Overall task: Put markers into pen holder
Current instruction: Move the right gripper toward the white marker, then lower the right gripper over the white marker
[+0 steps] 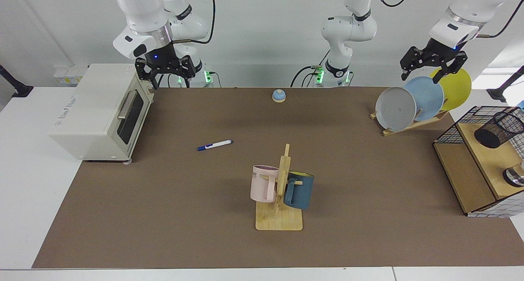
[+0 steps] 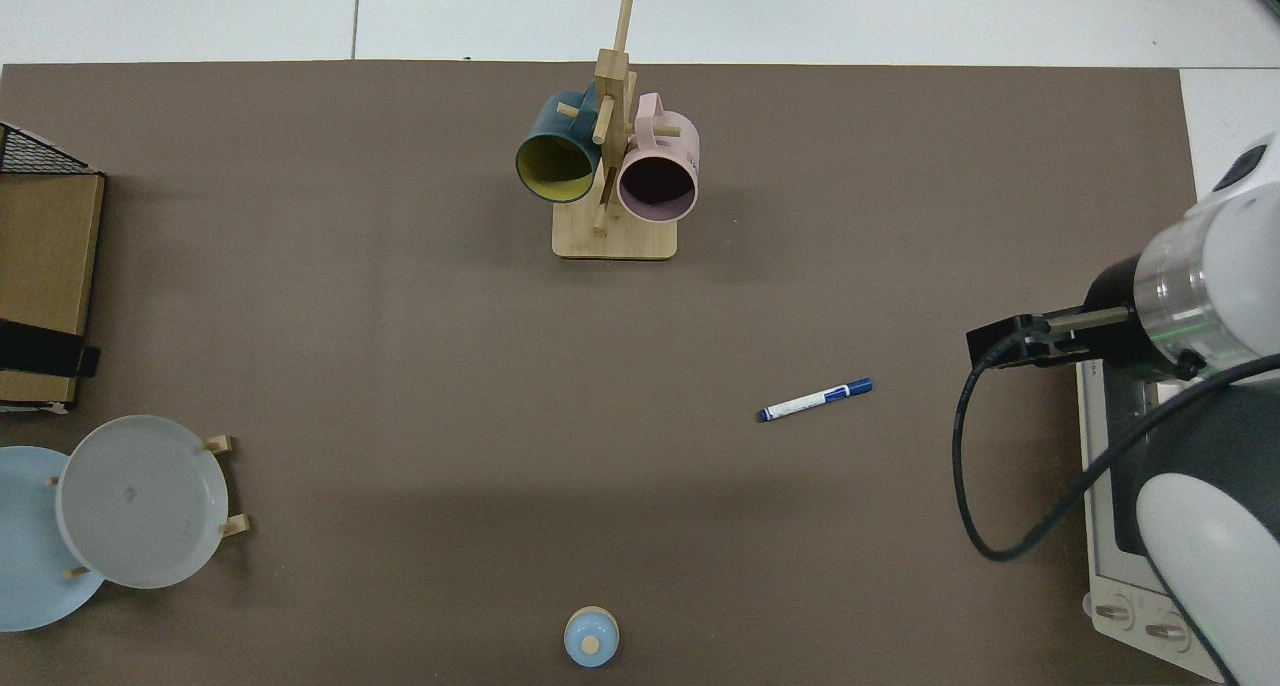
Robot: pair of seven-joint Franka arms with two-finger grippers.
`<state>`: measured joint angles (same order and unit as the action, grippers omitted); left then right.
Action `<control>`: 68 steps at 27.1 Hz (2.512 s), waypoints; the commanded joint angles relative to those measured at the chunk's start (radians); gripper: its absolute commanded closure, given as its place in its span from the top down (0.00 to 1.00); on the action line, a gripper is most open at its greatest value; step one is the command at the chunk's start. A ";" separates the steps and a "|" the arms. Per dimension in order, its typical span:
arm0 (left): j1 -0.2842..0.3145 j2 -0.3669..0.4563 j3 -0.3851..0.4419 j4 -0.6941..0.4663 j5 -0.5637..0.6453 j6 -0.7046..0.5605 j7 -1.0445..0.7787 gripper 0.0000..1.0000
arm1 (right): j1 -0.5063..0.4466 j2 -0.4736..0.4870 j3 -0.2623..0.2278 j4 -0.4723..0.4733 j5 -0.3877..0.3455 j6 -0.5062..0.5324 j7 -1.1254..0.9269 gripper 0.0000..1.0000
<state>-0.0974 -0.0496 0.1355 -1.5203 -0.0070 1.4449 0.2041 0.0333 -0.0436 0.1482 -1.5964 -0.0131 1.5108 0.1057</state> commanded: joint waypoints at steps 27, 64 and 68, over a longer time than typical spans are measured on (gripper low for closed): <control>-0.005 -0.007 0.009 0.008 0.018 -0.021 -0.011 1.00 | 0.023 -0.065 0.010 -0.263 0.105 0.204 0.845 0.99; -0.005 -0.009 -0.005 0.006 0.015 -0.067 -0.017 1.00 | 0.039 0.004 0.008 -0.732 0.128 0.830 1.336 0.99; -0.008 -0.013 -0.007 0.005 0.012 -0.069 -0.017 1.00 | 0.040 0.040 0.008 -0.769 0.128 0.917 1.336 0.99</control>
<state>-0.0987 -0.0506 0.1293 -1.5203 -0.0064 1.3999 0.2001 0.0846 -0.0300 0.1477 -2.3128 0.1005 2.3213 1.4183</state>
